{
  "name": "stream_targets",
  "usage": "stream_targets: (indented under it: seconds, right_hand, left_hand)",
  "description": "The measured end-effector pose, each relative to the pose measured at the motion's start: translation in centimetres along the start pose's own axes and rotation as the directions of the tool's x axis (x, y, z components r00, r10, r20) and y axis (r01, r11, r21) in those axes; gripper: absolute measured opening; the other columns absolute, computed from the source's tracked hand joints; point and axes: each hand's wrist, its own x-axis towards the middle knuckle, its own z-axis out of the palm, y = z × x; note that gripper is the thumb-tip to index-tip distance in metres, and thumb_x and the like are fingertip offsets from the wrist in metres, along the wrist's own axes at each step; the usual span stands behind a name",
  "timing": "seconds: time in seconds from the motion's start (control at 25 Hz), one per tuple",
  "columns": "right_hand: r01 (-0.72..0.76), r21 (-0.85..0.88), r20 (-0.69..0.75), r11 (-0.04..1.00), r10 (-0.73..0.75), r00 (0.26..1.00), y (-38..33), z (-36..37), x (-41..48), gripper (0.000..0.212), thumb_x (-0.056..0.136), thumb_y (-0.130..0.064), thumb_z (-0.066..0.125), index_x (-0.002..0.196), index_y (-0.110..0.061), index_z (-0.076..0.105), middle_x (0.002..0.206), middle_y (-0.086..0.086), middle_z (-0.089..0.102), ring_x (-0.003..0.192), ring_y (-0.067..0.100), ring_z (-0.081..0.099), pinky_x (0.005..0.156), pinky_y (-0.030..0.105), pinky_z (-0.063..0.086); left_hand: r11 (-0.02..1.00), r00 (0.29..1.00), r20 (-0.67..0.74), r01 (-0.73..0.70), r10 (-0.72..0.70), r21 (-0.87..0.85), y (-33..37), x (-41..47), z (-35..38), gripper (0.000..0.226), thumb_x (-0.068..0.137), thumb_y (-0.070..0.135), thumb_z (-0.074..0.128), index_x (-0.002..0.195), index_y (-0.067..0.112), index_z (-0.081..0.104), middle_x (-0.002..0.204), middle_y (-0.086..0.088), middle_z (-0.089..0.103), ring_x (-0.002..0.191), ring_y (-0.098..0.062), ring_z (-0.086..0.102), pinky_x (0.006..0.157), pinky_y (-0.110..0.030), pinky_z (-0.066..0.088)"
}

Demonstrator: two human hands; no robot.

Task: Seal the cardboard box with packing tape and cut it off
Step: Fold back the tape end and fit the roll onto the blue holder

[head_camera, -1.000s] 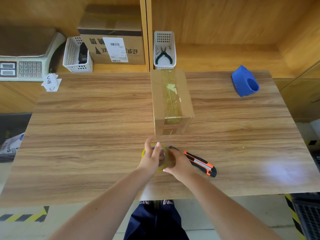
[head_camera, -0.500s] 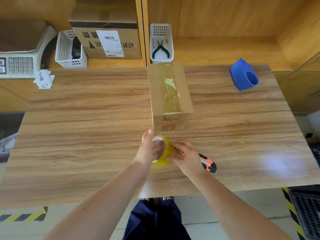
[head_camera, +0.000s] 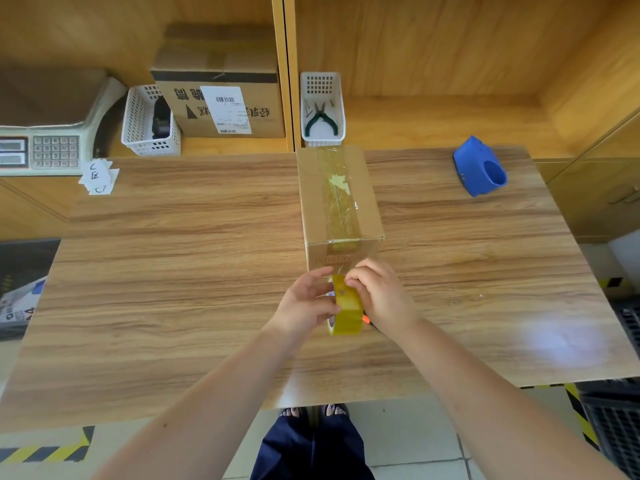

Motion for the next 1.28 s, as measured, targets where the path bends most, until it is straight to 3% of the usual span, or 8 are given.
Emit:
stream_targets:
  seconds: [0.12, 0.28, 0.52, 0.68, 0.76, 1.04, 1.16, 1.28]
  right_hand:
    - [0.036, -0.025, 0.042, 0.999, -0.035, 0.998, -0.7, -1.3, 1.3, 0.021, 0.094, -0.014, 0.047, 0.083, -0.007, 0.064, 0.088, 0.006, 0.059, 0.086, 0.018, 0.049, 0.077, 0.027, 0.04]
    - [0.063, -0.069, 0.157, 0.996, -0.052, 0.986, -2.0, -3.0, 2.6, 0.012, 0.093, -0.004, 0.052, 0.088, -0.006, 0.063, 0.093, 0.005, 0.056, 0.092, 0.016, 0.047, 0.079, 0.028, 0.042]
    - [0.031, -0.009, 0.108, 0.999, -0.03, 0.994, -4.8, -7.4, 5.4, 0.017, 0.095, -0.007, 0.05, 0.083, -0.01, 0.062, 0.088, -0.006, 0.05, 0.093, 0.011, 0.044, 0.08, 0.027, 0.034]
    - [0.044, -0.002, 0.068, 0.999, -0.044, 0.997, -6.9, -11.1, 6.9, 0.019, 0.094, -0.008, 0.051, 0.08, -0.015, 0.06, 0.085, -0.006, 0.053, 0.089, 0.013, 0.047, 0.079, 0.021, 0.036]
    - [0.041, -0.007, 0.054, 0.999, -0.041, 0.998, -7.7, -12.7, 7.7, 0.02, 0.094, -0.008, 0.05, 0.079, -0.018, 0.058, 0.084, -0.006, 0.053, 0.087, 0.012, 0.047, 0.078, 0.014, 0.033]
    - [0.069, -0.049, 0.015, 0.996, -0.069, 0.998, -9.4, -14.8, 10.4, 0.018, 0.093, -0.006, 0.051, 0.08, -0.009, 0.064, 0.083, -0.007, 0.052, 0.086, 0.011, 0.047, 0.074, 0.017, 0.033]
    - [0.103, -0.082, 0.017, 0.991, -0.102, 0.995, -9.8, -15.0, 10.5, 0.018, 0.093, -0.005, 0.052, 0.082, -0.008, 0.066, 0.083, -0.007, 0.052, 0.085, 0.011, 0.046, 0.073, 0.014, 0.031]
    - [0.124, -0.069, -0.023, 0.99, -0.126, 0.992, -10.1, -15.8, 10.5, 0.018, 0.092, -0.003, 0.053, 0.081, -0.007, 0.066, 0.081, -0.006, 0.053, 0.083, 0.011, 0.047, 0.073, 0.018, 0.033]
  left_hand:
    - [0.995, 0.999, 0.033, -0.042, 0.04, 0.085, 1.1, -0.6, 0.2, 0.071, 0.071, -0.015, 0.072, 0.133, 0.013, 0.052, 0.126, -0.016, 0.063, 0.098, -0.021, 0.068, 0.094, -0.041, 0.052]
    - [0.921, 0.991, 0.034, -0.133, 0.13, 0.367, 2.9, -2.0, 1.2, 0.079, 0.067, -0.016, 0.078, 0.134, 0.014, 0.05, 0.11, -0.003, 0.063, 0.085, -0.013, 0.067, 0.076, -0.03, 0.059]
    - [0.585, 0.917, 0.085, -0.318, 0.39, 0.746, 6.3, -3.7, 2.4, 0.088, 0.054, 0.033, 0.094, 0.13, 0.041, 0.049, 0.109, 0.008, 0.048, 0.089, 0.001, 0.05, 0.074, -0.005, 0.041]
    - [0.468, 0.843, 0.179, -0.444, 0.508, 0.764, 8.9, -4.2, 3.4, 0.081, 0.056, 0.049, 0.088, 0.126, 0.041, 0.049, 0.125, 0.01, 0.048, 0.115, -0.008, 0.047, 0.097, -0.029, 0.047]
    - [0.514, 0.841, 0.206, -0.48, 0.5, 0.711, 10.3, -4.2, 4.1, 0.076, 0.059, 0.047, 0.085, 0.124, 0.035, 0.049, 0.124, 0.013, 0.057, 0.117, -0.007, 0.051, 0.099, -0.037, 0.048]
    - [0.636, 0.834, 0.2, -0.528, 0.515, 0.563, 12.9, -4.0, 4.9, 0.067, 0.061, 0.047, 0.075, 0.12, 0.027, 0.052, 0.113, 0.0, 0.066, 0.108, -0.017, 0.062, 0.096, -0.039, 0.052]
    - [0.641, 0.832, 0.169, -0.521, 0.528, 0.564, 13.1, -4.1, 4.9, 0.066, 0.058, 0.049, 0.077, 0.116, 0.027, 0.056, 0.107, -0.003, 0.069, 0.1, -0.018, 0.065, 0.086, -0.032, 0.055]
    - [0.718, 0.888, 0.128, -0.435, 0.442, 0.543, 13.4, -4.2, 5.3, 0.06, 0.065, 0.042, 0.081, 0.117, 0.022, 0.058, 0.09, 0.002, 0.067, 0.084, -0.013, 0.064, 0.07, -0.015, 0.051]
